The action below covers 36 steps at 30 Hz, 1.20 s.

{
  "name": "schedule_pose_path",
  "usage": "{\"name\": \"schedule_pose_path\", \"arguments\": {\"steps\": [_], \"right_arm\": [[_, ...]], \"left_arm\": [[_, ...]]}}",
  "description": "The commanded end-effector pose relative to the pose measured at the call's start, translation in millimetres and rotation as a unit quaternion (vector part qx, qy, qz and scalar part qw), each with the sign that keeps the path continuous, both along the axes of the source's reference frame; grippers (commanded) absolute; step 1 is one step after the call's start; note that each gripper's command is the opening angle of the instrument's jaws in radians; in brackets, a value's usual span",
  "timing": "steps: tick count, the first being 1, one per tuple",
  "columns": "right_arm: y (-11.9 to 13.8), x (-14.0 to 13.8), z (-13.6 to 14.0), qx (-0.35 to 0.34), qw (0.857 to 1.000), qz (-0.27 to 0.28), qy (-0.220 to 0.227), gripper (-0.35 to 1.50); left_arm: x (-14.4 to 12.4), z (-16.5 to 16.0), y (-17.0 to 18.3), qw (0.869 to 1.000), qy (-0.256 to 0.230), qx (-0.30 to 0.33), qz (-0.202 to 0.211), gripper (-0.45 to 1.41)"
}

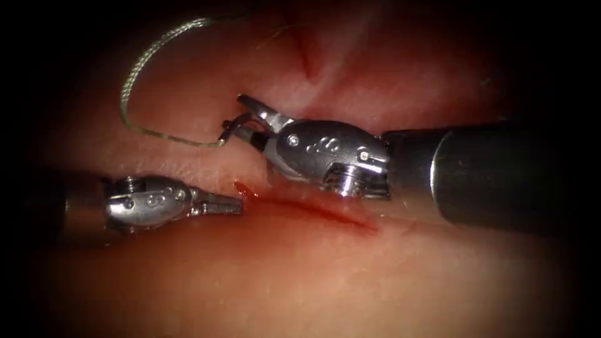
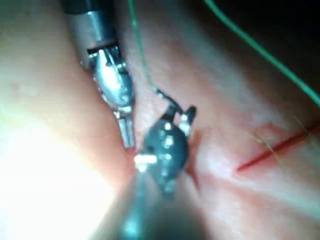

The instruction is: Wound Closure

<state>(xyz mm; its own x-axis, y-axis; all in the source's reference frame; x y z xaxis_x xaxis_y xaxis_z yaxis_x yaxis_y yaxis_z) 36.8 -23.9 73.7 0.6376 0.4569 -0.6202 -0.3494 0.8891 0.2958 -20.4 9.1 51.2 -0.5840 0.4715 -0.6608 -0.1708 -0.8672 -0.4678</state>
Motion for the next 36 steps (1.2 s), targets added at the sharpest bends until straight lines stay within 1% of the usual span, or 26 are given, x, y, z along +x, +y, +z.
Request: {"name": "schedule_pose_path", "arguments": {"steps": [1, 7, 14, 29, 36], "right_arm": [[-0.1, 0.7, 0.5, 0.001, 1.000, -0.001, 0.000, -0.35], [-0.2, 0.6, 0.7, 0.003, 1.000, -0.004, -0.004, -0.35], [-0.5, -0.2, 1.3, 0.015, 1.000, -0.003, -0.010, -0.35], [-1.7, -0.1, 2.7, 0.049, 0.999, -0.015, -0.013, -0.35], [-1.7, -0.2, 3.0, 0.052, 0.998, -0.013, -0.015, -0.35]], "left_arm": [[-0.5, 0.7, -0.1, 1.000, 0.000, 0.000, 0.000, -0.30], [-0.5, 0.7, -0.1, 1.000, 0.000, 0.000, 0.000, -0.32], [-0.5, 0.7, -0.1, 1.000, 0.000, 0.000, 0.000, -0.33], [-0.4, 0.7, -0.1, 1.000, 0.000, 0.000, 0.000, -0.35], [-0.4, 0.7, -0.1, 1.000, -0.001, 0.000, 0.001, -0.35]]}}
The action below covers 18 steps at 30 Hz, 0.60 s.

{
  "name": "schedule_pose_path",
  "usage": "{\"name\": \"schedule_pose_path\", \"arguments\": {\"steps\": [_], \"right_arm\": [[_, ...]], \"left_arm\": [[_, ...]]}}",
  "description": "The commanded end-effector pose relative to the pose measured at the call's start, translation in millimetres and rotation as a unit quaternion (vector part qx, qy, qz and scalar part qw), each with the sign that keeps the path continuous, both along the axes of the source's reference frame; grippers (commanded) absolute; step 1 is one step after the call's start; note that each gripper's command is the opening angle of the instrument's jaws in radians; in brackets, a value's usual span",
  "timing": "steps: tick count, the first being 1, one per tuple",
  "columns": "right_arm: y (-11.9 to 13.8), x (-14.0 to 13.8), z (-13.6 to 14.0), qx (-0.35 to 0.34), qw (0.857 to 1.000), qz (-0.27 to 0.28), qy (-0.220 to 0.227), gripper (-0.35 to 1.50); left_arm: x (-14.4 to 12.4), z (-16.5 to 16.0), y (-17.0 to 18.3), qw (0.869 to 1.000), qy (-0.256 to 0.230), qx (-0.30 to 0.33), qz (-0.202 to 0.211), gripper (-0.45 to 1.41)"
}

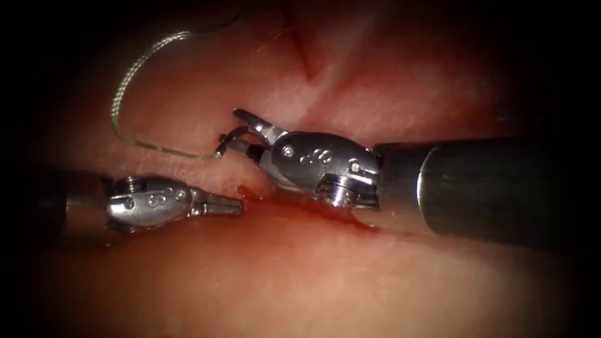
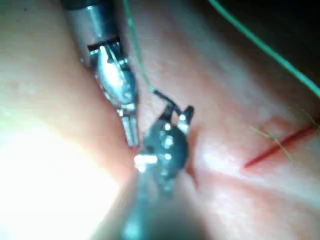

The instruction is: Wound Closure

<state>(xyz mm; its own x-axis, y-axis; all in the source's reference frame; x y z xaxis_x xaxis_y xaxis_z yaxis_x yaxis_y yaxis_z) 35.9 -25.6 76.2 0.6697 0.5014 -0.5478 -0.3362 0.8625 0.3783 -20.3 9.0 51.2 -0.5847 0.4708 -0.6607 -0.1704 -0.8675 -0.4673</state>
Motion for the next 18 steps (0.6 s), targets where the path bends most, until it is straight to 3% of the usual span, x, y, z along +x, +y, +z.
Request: {"name": "schedule_pose_path", "arguments": {"steps": [1, 18], "right_arm": [[-0.1, 0.8, 0.6, 0.001, 1.000, -0.002, 0.002, -0.35], [-1.4, 0.7, 1.9, 0.037, 0.999, -0.021, -0.004, -0.35]], "left_arm": [[-0.5, 0.7, -0.1, 1.000, 0.000, 0.000, 0.001, -0.35], [-0.5, 0.7, -0.1, 1.000, 0.000, 0.000, 0.001, -0.37]]}}
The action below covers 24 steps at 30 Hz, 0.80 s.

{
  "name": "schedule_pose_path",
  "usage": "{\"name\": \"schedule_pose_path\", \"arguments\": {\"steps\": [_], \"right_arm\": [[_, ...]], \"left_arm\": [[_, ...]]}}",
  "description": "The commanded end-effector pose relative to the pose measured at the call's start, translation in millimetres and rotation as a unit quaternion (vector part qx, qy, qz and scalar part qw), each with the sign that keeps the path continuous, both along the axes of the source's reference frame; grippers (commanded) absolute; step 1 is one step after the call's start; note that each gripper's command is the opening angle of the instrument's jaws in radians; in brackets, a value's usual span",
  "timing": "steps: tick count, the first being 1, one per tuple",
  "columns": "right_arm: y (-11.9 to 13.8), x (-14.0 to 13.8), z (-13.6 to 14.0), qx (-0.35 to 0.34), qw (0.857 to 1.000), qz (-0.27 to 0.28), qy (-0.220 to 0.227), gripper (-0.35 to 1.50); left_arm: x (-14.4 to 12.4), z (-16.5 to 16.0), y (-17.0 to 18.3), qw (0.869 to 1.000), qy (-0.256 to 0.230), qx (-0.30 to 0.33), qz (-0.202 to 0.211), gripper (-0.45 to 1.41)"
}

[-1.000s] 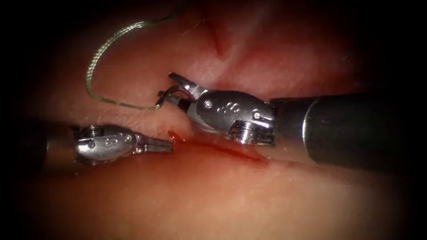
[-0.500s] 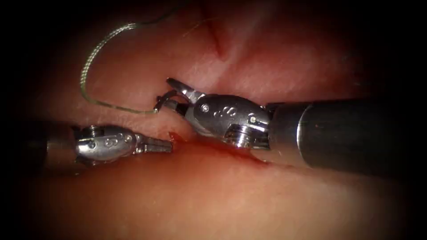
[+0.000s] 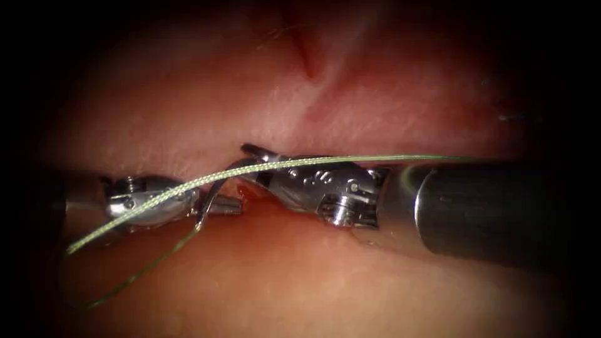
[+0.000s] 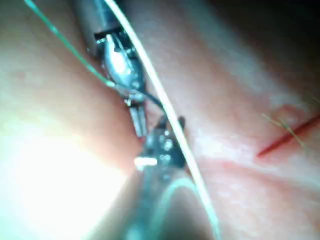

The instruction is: Wound Closure

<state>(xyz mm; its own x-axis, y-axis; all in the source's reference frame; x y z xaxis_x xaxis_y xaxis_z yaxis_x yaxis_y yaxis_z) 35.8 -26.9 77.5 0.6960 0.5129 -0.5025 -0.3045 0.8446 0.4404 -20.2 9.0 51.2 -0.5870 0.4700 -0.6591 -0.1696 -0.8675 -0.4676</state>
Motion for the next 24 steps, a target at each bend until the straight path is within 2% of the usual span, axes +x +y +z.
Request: {"name": "schedule_pose_path", "arguments": {"steps": [1, 10, 13, 15, 17, 18, 19, 21, 22, 24], "right_arm": [[-0.1, 0.8, 0.6, 0.001, 1.000, -0.002, 0.002, -0.35], [2.5, 1.2, -1.6, -0.037, 0.999, 0.031, 0.012, -0.35], [3.7, 0.8, -1.9, -0.061, 0.996, 0.033, 0.049, -0.35], [4.0, 0.8, -2.2, -0.092, 0.994, 0.020, 0.057, 0.19], [5.0, 0.7, -3.1, -0.121, 0.990, 0.013, 0.073, 0.37], [5.0, 0.7, -3.1, -0.121, 0.990, 0.013, 0.073, 0.37], [5.4, 0.6, -3.5, -0.127, 0.989, 0.017, 0.075, 0.51], [6.6, 0.7, -4.8, -0.150, 0.986, 0.017, 0.067, 1.08], [6.6, 0.7, -4.8, -0.150, 0.986, 0.017, 0.067, 1.08], [7.6, 1.0, -5.5, -0.163, 0.983, 0.023, 0.077, 1.38]], "left_arm": [[-0.5, 0.7, -0.1, 1.000, -0.001, 0.000, 0.000, -0.37], [-0.6, 0.7, -0.1, 1.000, -0.001, 0.000, 0.000, -0.37], [-0.6, 0.7, -0.1, 1.000, -0.001, 0.000, 0.000, -0.37], [-0.6, 0.7, -0.1, 1.000, -0.001, 0.000, 0.000, -0.37], [-0.7, 0.7, -0.1, 1.000, 0.000, 0.000, 0.000, -0.37], [-0.7, 0.7, -0.1, 1.000, 0.000, 0.000, 0.000, -0.37], [-0.7, 0.7, -0.1, 1.000, 0.000, 0.000, 0.000, -0.37], [-0.7, 0.7, -0.1, 1.000, 0.000, 0.000, 0.000, -0.37], [-0.7, 0.7, -0.1, 1.000, 0.000, 0.000, 0.000, -0.37], [-0.7, 0.7, -0.1, 1.000, 0.000, 0.000, 0.000, -0.37]]}}
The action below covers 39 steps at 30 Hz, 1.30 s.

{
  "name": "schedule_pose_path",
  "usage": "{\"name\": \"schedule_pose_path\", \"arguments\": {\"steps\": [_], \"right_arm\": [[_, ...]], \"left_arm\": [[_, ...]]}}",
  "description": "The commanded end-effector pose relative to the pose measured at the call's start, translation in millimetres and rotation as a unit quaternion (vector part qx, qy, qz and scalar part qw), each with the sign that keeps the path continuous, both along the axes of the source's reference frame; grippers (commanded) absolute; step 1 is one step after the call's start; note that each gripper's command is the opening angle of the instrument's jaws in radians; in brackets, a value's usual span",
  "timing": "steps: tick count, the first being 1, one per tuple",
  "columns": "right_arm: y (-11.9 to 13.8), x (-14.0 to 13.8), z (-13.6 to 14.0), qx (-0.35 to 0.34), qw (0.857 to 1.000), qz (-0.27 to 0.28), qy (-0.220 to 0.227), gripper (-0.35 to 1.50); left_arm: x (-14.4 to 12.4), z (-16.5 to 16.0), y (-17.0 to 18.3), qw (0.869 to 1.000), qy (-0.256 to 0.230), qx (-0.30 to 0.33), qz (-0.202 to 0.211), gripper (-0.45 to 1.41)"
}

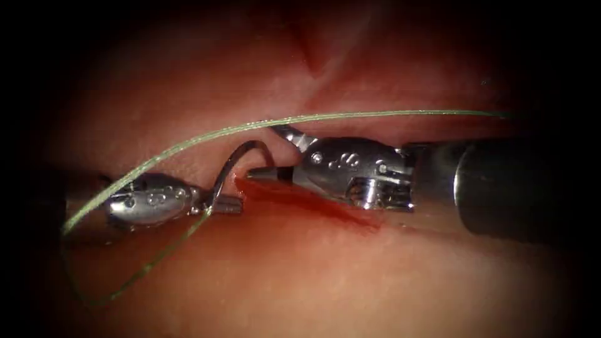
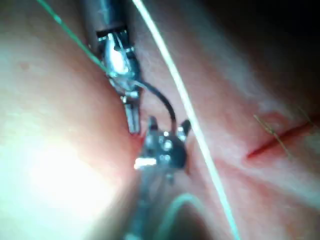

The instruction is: Wound Closure

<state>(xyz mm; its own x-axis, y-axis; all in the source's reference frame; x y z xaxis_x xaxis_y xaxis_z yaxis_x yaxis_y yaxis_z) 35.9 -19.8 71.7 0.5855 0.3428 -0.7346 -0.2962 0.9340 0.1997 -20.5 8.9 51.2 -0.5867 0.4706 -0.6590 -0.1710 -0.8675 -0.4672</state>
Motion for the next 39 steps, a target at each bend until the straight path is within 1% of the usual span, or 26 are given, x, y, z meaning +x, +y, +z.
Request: {"name": "schedule_pose_path", "arguments": {"steps": [1, 2, 3, 4, 5, 9, 10, 11, 12, 13, 14, 16, 18, 19, 22, 23, 24, 25, 26, 27, 28, 29, 32, 34, 37, 39], "right_arm": [[0.8, 1.0, 0.2, -0.019, 1.000, -0.006, 0.007, 1.43], [0.8, 1.0, 0.2, -0.019, 1.000, -0.006, 0.007, 1.43], [1.1, 1.1, 0.0, -0.042, 0.999, -0.013, 0.011, 1.48], [1.3, 1.2, -0.2, -0.068, 0.997, -0.024, 0.019, 1.48], [1.3, 1.3, -0.6, -0.106, 0.993, -0.055, 0.014, 1.48], [0.9, 2.3, -1.9, -0.169, 0.980, -0.107, 0.006, 1.48], [0.8, 2.5, -2.3, -0.188, 0.974, -0.124, 0.005, 1.48], [0.6, 3.1, -3.0, -0.223, 0.962, -0.156, 0.004, 1.46], [0.6, 3.4, -3.4, -0.233, 0.958, -0.166, 0.005, 1.46], [0.6, 3.4, -3.4, -0.233, 0.958, -0.166, 0.005, 1.46], [0.8, 4.0, -4.5, -0.265, 0.946, -0.184, 0.009, 1.43], [1.0, 4.6, -6.3, -0.288, 0.938, -0.190, 0.024, 1.41], [0.9, 4.9, -6.6, -0.292, 0.936, -0.195, 0.027, 1.41], [0.4, 5.5, -6.9, -0.301, 0.931, -0.204, 0.034, 1.41], [-0.3, 6.4, -6.6, -0.305, 0.924, -0.229, 0.038, 1.40], [-0.9, 6.8, -5.7, -0.304, 0.919, -0.247, 0.037, 1.38], [-1.0, 6.8, -5.3, -0.302, 0.918, -0.255, 0.035, 1.35], [-1.0, 6.7, -4.9, -0.301, 0.917, -0.261, 0.032, 1.25], [-0.8, 6.6, -4.8, -0.301, 0.917, -0.261, 0.029, 1.21], [-0.7, 6.5, -4.7, -0.300, 0.917, -0.261, 0.029, 1.13], [-0.7, 6.5, -4.7, -0.300, 0.917, -0.261, 0.029, 1.13], [-0.3, 6.2, -4.7, -0.302, 0.917, -0.261, 0.024, 0.83], [0.4, 5.8, -4.7, -0.303, 0.917, -0.259, 0.012, 0.81], [0.6, 5.6, -4.5, -0.306, 0.916, -0.259, 0.009, 0.86], [0.7, 5.6, -4.5, -0.306, 0.916, -0.259, 0.008, 0.86], [0.6, 5.6, -4.5, -0.305, 0.916, -0.260, 0.008, 0.66]], "left_arm": [[-0.5, 0.7, -0.1, 1.000, -0.001, 0.000, 0.000, -0.37], [-0.5, 0.7, -0.1, 1.000, -0.001, 0.000, 0.000, -0.37], [-0.5, 0.7, -0.1, 1.000, -0.001, 0.000, 0.000, -0.37], [-0.5, 0.7, -0.1, 1.000, -0.001, 0.000, 0.000, -0.37], [-0.5, 0.7, -0.1, 1.000, -0.001, 0.000, 0.000, -0.35], [-0.4, 0.7, -0.1, 1.000, -0.001, 0.000, 0.001, -0.35], [-0.4, 0.7, -0.1, 1.000, -0.001, 0.000, 0.001, -0.35], [-0.4, 0.7, -0.1, 1.000, -0.001, 0.000, 0.001, -0.33], [-0.4, 0.7, -0.1, 1.000, -0.001, 0.000, 0.001, -0.33], [-0.4, 0.7, -0.1, 1.000, -0.001, 0.000, 0.001, -0.33], [-0.4, 0.7, -0.1, 1.000, -0.001, 0.000, 0.001, -0.33], [-0.4, 0.7, -0.1, 1.000, -0.001, 0.000, 0.001, -0.33], [-0.4, 0.7, -0.1, 1.000, -0.001, 0.000, 0.001, -0.33], [-0.4, 0.7, -0.1, 1.000, -0.001, 0.000, 0.001, -0.33], [-0.4, 0.7, -0.1, 1.000, -0.001, 0.000, 0.001, -0.33], [-0.4, 0.7, -0.1, 1.000, -0.001, 0.000, 0.001, -0.33], [-0.4, 0.7, -0.1, 1.000, -0.001, 0.000, 0.001, -0.33], [-0.4, 0.7, -0.1, 1.000, -0.001, 0.000, 0.001, -0.33], [-0.4, 0.7, -0.1, 1.000, -0.001, 0.000, 0.001, -0.33], [-0.4, 0.7, -0.1, 1.000, -0.001, 0.000, 0.001, -0.33], [-0.4, 0.7, -0.1, 1.000, -0.001, 0.000, 0.001, -0.33], [-0.4, 0.7, -0.1, 1.000, -0.001, 0.000, 0.001, -0.33], [-0.4, 0.7, -0.1, 1.000, -0.001, 0.000, 0.001, -0.33], [-0.4, 0.7, -0.1, 1.000, -0.001, 0.000, 0.001, -0.33], [-0.4, 0.7, -0.1, 1.000, -0.001, 0.000, 0.001, -0.33], [-0.4, 0.7, -0.1, 1.000, -0.001, 0.000, 0.001, -0.33]]}}
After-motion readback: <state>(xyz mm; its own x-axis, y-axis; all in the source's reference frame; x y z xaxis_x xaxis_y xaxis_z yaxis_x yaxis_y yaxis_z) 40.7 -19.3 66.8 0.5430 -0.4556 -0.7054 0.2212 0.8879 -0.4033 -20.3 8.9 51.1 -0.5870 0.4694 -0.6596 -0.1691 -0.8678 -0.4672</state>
